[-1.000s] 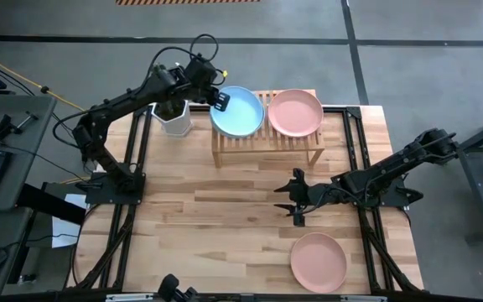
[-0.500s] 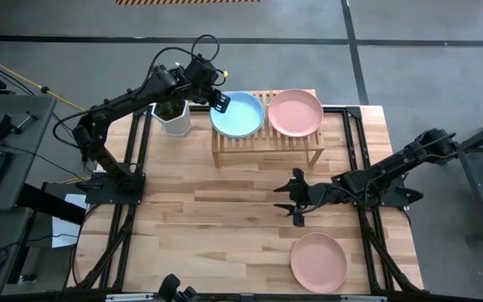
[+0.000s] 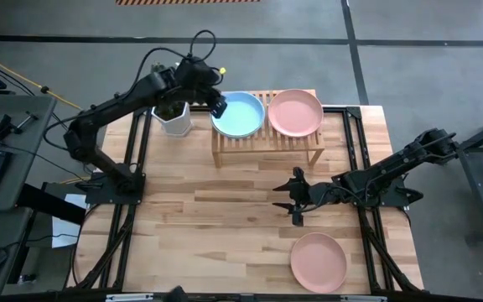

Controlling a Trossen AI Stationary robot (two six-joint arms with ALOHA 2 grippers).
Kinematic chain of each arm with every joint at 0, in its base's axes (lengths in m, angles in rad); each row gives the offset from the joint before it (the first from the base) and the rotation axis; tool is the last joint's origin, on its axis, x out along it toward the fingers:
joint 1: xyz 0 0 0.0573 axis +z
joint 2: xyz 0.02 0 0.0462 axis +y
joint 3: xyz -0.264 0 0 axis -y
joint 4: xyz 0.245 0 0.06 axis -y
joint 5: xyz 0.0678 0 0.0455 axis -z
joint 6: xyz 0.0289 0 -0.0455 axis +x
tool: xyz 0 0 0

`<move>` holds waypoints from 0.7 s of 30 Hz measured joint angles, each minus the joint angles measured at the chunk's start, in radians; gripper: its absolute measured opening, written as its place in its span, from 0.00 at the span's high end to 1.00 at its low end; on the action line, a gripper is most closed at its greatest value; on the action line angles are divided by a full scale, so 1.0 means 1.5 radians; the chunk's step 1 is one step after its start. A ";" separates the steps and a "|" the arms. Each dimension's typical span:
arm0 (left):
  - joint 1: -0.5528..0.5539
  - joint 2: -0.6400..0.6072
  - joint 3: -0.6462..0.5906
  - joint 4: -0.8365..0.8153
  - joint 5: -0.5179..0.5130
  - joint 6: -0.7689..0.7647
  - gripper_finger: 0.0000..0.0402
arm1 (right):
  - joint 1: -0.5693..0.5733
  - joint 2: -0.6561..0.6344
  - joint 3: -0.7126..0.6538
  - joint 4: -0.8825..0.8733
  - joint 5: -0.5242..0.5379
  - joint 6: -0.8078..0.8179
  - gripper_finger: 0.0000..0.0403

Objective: Place and stack plates onto a shelf
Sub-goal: Stack the light red plate on top of the light red plate on the shelf

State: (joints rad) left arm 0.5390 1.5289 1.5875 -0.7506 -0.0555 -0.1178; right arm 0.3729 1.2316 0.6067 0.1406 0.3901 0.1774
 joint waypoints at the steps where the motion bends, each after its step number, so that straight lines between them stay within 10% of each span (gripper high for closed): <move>1: -0.015 -0.007 0.000 0.017 0.012 0.008 0.71 | 0.000 0.000 0.000 0.000 0.000 0.001 0.51; 10: -0.208 -0.052 -0.035 0.188 0.029 0.072 0.71 | 0.000 0.000 0.000 -0.001 0.000 -0.001 0.51; 21: -0.323 -0.207 -0.418 0.576 -0.004 0.010 0.71 | 0.000 -0.001 0.000 -0.018 -0.004 -0.013 0.51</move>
State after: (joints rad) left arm 0.0552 1.2180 0.9606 0.1135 -0.0608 -0.1029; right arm 0.3729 1.2308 0.6067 0.1133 0.3837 0.1573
